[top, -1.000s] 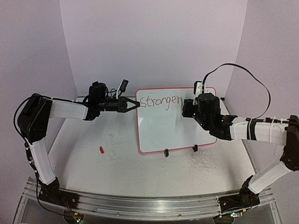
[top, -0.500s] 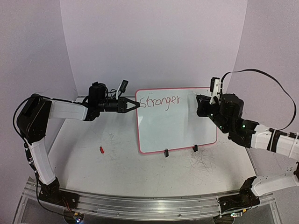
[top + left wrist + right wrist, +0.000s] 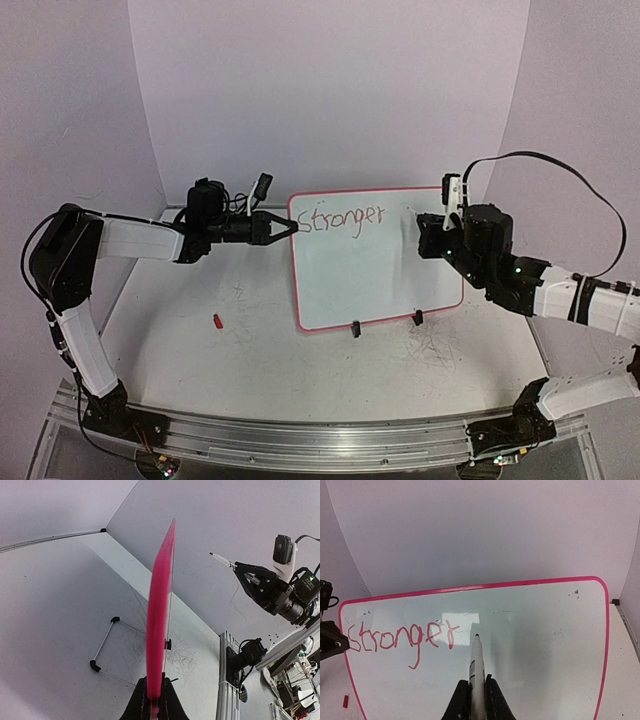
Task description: Write a sentence on the whiteboard
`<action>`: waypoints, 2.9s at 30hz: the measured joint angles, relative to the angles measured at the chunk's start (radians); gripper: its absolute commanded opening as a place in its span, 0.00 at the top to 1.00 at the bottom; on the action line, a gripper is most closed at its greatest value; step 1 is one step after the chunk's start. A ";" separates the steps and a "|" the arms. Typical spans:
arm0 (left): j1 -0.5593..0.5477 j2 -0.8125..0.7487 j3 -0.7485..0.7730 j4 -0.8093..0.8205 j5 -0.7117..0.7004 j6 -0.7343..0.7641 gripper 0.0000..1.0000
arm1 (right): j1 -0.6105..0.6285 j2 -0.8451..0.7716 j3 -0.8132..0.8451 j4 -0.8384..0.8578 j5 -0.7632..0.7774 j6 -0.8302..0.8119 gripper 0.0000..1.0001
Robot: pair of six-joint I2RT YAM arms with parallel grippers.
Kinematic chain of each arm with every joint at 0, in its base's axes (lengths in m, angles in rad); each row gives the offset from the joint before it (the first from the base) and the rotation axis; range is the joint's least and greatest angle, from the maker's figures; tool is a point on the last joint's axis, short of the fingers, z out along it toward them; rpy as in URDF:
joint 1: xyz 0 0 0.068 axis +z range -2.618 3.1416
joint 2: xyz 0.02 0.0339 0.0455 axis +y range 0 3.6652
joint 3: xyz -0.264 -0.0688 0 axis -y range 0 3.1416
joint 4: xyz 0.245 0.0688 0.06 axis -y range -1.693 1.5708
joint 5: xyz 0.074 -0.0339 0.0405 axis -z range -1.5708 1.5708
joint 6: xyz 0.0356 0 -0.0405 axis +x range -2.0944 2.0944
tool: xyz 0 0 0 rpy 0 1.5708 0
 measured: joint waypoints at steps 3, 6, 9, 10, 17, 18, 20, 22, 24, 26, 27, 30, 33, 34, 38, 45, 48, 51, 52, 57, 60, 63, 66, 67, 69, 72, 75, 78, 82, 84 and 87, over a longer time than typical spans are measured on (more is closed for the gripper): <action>0.000 0.000 -0.001 0.000 -0.002 0.006 1.00 | -0.001 0.016 0.005 -0.003 -0.002 0.019 1.00; 0.000 0.000 -0.005 0.001 -0.003 0.010 1.00 | -0.006 0.033 0.017 -0.009 -0.010 0.039 1.00; 0.000 -0.001 -0.009 0.001 -0.003 0.014 1.00 | -0.011 0.046 0.027 -0.011 -0.014 0.055 1.00; 0.000 -0.003 -0.011 0.001 -0.004 0.014 1.00 | -0.013 0.047 0.028 -0.013 -0.013 0.057 1.00; 0.000 -0.004 -0.012 0.001 -0.003 0.016 1.00 | -0.015 0.048 0.029 -0.015 -0.008 0.049 1.00; 0.000 -0.004 -0.012 0.001 -0.003 0.016 1.00 | -0.015 0.048 0.029 -0.015 -0.007 0.044 1.00; 0.000 -0.004 -0.012 0.001 -0.003 0.016 1.00 | -0.015 0.048 0.029 -0.015 -0.005 0.034 1.00; 0.000 -0.004 -0.012 0.001 -0.003 0.016 1.00 | -0.015 0.048 0.029 -0.015 -0.002 0.026 1.00; 0.000 -0.004 -0.012 0.001 -0.003 0.016 1.00 | -0.015 0.052 0.029 -0.015 0.003 0.020 1.00; 0.000 -0.004 -0.012 0.001 -0.003 0.016 1.00 | -0.015 0.061 0.030 -0.015 0.003 0.016 1.00; 0.000 -0.004 -0.012 0.001 -0.003 0.016 1.00 | -0.015 0.067 0.030 -0.016 0.003 0.014 1.00; 0.000 -0.004 -0.012 0.001 -0.003 0.016 1.00 | -0.015 0.093 0.035 -0.018 0.002 0.012 1.00; 0.000 -0.004 -0.012 0.001 -0.003 0.016 1.00 | -0.015 0.117 0.047 -0.025 -0.003 0.010 1.00; 0.000 -0.004 -0.012 0.001 -0.003 0.016 1.00 | -0.015 0.126 0.052 -0.026 -0.007 0.011 1.00; 0.000 -0.004 -0.012 0.001 -0.003 0.016 1.00 | -0.015 0.157 0.079 -0.025 -0.020 0.010 1.00; 0.000 -0.004 -0.012 0.001 -0.003 0.016 1.00 | -0.029 0.166 0.084 -0.021 -0.041 0.011 1.00; 0.000 -0.004 -0.012 0.001 -0.003 0.016 1.00 | -0.051 0.165 0.084 -0.021 -0.046 0.011 1.00; 0.000 -0.004 -0.012 0.001 -0.003 0.016 1.00 | -0.070 0.157 0.084 -0.021 -0.046 0.005 1.00; 0.000 -0.004 -0.012 0.001 -0.003 0.016 1.00 | -0.074 0.152 0.084 -0.021 -0.045 0.001 1.00; 0.000 -0.004 -0.012 0.001 -0.003 0.016 1.00 | -0.079 0.132 0.080 -0.014 -0.031 -0.020 1.00; 0.000 -0.004 -0.012 0.001 -0.003 0.016 1.00 | -0.085 0.130 0.080 -0.012 -0.025 -0.024 1.00; 0.000 -0.004 -0.012 0.001 -0.003 0.015 1.00 | -0.099 0.131 0.080 -0.012 -0.030 -0.025 1.00; 0.000 -0.004 -0.012 0.001 -0.003 0.015 1.00 | -0.109 0.139 0.080 -0.006 -0.040 -0.028 1.00; 0.000 -0.004 -0.012 0.001 -0.003 0.015 1.00 | -0.111 0.143 0.081 -0.004 -0.043 -0.028 1.00; 0.000 -0.004 -0.012 0.001 -0.003 0.015 1.00 | -0.114 0.152 0.081 0.000 -0.049 -0.029 1.00; 0.000 -0.004 -0.012 0.001 -0.003 0.015 1.00 | -0.114 0.161 0.082 0.003 -0.061 -0.033 1.00; 0.000 -0.004 -0.012 0.001 -0.003 0.015 1.00 | -0.114 0.167 0.093 0.006 -0.068 -0.038 1.00; 0.000 -0.004 -0.012 0.001 -0.003 0.016 1.00 | -0.114 0.167 0.104 0.019 -0.071 -0.046 1.00; 0.000 -0.004 -0.012 0.001 -0.003 0.015 1.00 | -0.114 0.179 0.120 0.035 -0.071 -0.055 1.00; 0.000 -0.004 -0.012 0.001 -0.003 0.015 1.00 | -0.114 0.193 0.134 0.041 -0.070 -0.058 1.00; 0.000 -0.004 -0.012 0.001 -0.003 0.015 1.00 | -0.114 0.216 0.150 0.047 -0.070 -0.058 1.00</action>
